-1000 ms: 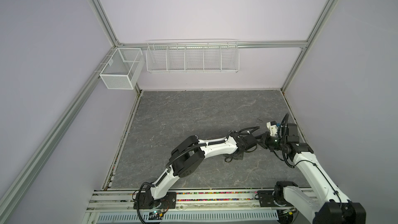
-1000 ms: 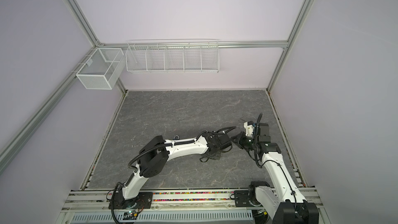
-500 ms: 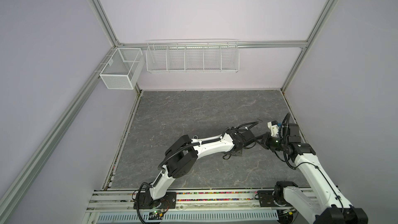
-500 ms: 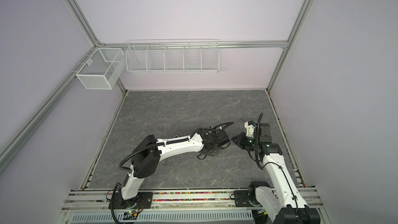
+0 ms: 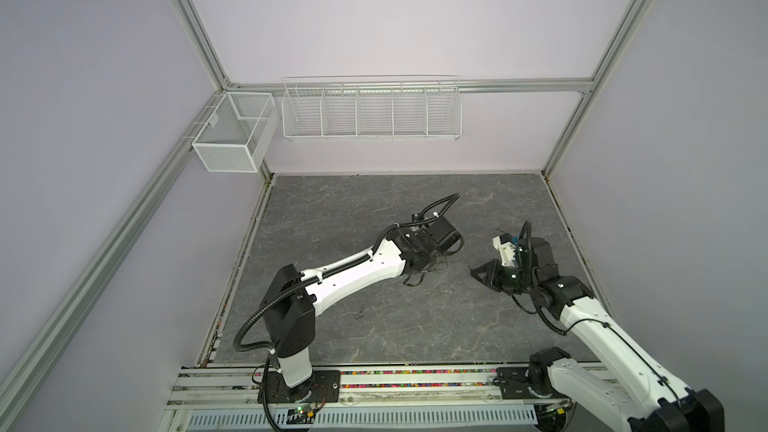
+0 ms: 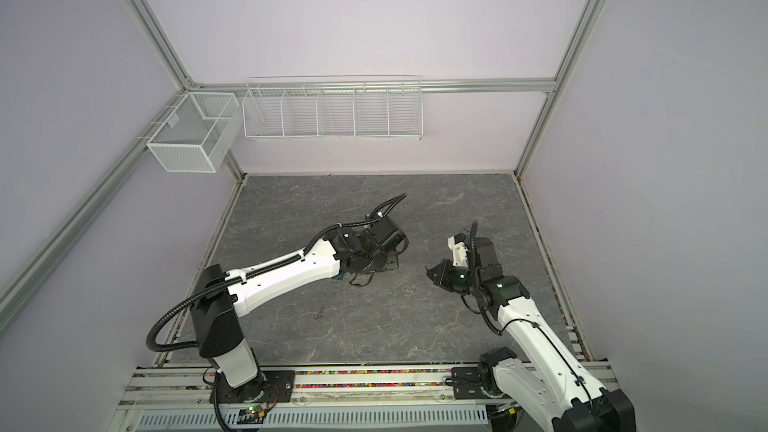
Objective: Unlock with the key
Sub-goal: 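Lift the padlock with the left gripper toward the key in the right gripper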
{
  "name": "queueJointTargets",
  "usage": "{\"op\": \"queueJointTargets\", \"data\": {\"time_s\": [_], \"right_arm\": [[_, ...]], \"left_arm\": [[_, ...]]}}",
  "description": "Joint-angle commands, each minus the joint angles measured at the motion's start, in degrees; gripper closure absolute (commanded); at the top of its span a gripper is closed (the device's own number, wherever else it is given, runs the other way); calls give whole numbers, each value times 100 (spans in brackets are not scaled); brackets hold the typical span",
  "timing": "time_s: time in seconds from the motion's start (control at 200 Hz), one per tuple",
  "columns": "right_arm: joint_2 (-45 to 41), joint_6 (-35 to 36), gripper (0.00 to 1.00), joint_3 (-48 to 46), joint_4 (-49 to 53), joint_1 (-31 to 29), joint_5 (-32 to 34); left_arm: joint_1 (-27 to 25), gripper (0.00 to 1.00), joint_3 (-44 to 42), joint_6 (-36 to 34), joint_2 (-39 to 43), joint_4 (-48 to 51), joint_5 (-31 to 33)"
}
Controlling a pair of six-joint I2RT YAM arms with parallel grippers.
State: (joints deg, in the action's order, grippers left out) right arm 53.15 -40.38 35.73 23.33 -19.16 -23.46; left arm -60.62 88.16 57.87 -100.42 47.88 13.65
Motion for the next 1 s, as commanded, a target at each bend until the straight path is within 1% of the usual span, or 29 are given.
{"op": "queueJointTargets", "data": {"time_s": [0.0, 0.055, 0.105, 0.2, 0.34, 0.44, 0.59, 0.725, 0.825, 0.935, 0.995], "right_arm": [[-45, -730, 94, -266, -807, -515, 476], [-63, -1010, 94, -395, -1137, -814, 650], [-75, -1242, 94, -492, -1450, -1055, 795], [-62, -1583, 94, -608, -1909, -1548, 1132], [22, -2080, 94, -729, -2787, -2124, 1536], [227, -2397, 94, -696, -3117, -2276, 1664], [551, -2412, 94, -558, -3455, -2386, 1714], [662, -2413, 94, -587, -3703, -2565, 2067], [684, -2448, 94, -683, -4134, -2662, 2283], [756, -2459, 94, -602, -3995, -2680, 2353], [816, -2507, 94, -635, -4130, -2673, 2347]], "left_arm": [[134, 100, -232, 698, 353, -261, -65], [222, 100, -426, 870, 507, -513, -100], [265, 100, -577, 859, 628, -766, -85], [270, 100, -796, 867, 794, -1052, 139], [277, 100, -590, 955, 660, -721, 239], [275, 100, -477, 977, 537, -633, 199], [270, 100, -319, 955, 402, -522, 229], [270, 100, -162, 941, 309, -387, 283], [270, 100, -121, 938, 271, -342, 320], [247, 100, -115, 938, 269, -330, 339], [244, 100, -115, 912, 284, -363, 364]]}}
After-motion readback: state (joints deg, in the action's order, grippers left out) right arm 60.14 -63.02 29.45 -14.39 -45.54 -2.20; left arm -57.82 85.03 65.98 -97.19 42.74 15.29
